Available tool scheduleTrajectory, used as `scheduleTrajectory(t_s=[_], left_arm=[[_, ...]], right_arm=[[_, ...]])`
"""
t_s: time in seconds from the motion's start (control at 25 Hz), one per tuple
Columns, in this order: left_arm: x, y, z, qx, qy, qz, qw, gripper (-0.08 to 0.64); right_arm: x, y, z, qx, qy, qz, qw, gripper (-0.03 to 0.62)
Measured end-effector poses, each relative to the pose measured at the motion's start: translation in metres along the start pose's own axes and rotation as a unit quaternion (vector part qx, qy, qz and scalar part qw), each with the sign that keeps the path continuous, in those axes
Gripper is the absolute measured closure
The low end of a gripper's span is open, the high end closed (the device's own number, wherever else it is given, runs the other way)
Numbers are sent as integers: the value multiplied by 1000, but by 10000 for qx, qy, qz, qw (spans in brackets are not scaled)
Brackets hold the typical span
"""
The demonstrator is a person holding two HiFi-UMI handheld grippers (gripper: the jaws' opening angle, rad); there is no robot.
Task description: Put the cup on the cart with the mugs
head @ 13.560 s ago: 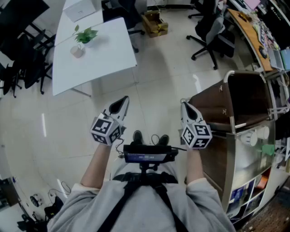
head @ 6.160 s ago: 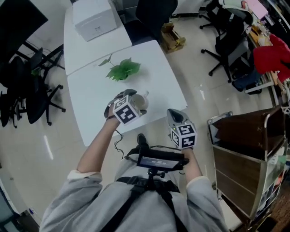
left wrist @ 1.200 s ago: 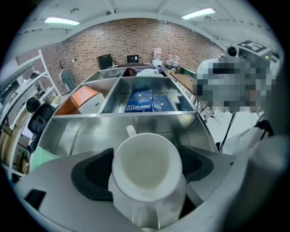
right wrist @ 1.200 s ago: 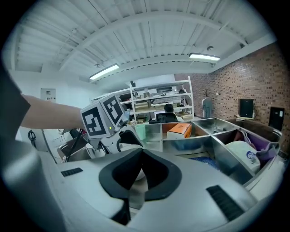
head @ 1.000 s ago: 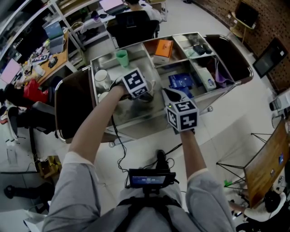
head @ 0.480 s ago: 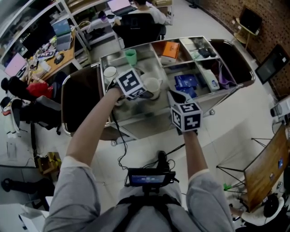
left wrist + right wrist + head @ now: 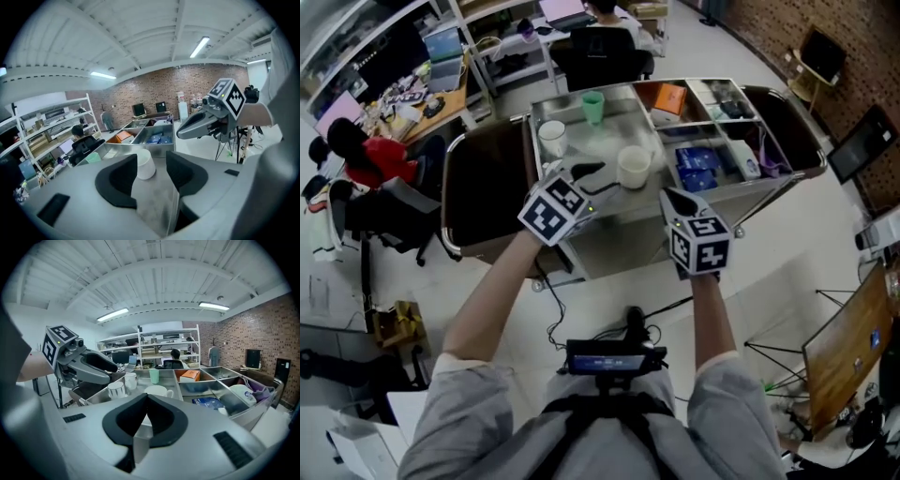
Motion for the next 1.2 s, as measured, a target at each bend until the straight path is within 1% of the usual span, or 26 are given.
scheduleTrajectory(t_s=[0.04,0.12,0.16,0.2,0.28,0.4,0.52,0.68,0.88,1.08,1.2], left_arm=[[-6,9,-3,-115,44,106,9999,365],[-15,26,-11,-305,121,387,9987,434],[-18,34,-16,-392,200,541,9976,493],[-21,42,-23,-478,322,667,9961,535],[-27,57,-36,-637,628,826,9926,556],[-35,79,-53,-821,1050,1025,9858,557],[-44,98,-73,-1001,1534,1191,9758,557],[-56,118,-100,-1107,1916,1464,9642,557],[-71,134,-137,-1007,2228,1642,9556,557],[-84,142,-162,-817,2390,1698,9526,558],[-86,148,-168,-800,2468,1750,9498,558]], right_arm=[[4,4,-2,-6,7,7,10000,584],[12,10,-8,-8,21,17,10000,584],[16,13,-10,-3,31,21,10000,584],[20,15,-14,6,36,24,10000,584],[28,22,-21,22,20,33,10000,584],[37,31,-32,10,-49,52,10000,584],[47,41,-45,-36,-130,76,9999,584],[60,51,-63,-110,-235,72,9996,584],[71,65,-82,-136,-381,25,9992,584],[71,82,-104,-54,-510,-136,9986,585],[66,92,-111,-18,-560,-221,9982,586]])
Point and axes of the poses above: the fingertips, and each gripper's own axes: y backward along the fingers, x to its left, z out of its top, the point moved 8 cm from there along y, backward along the fingers, and after that the axes turned 1 degree about y, right-handed, at the moved point
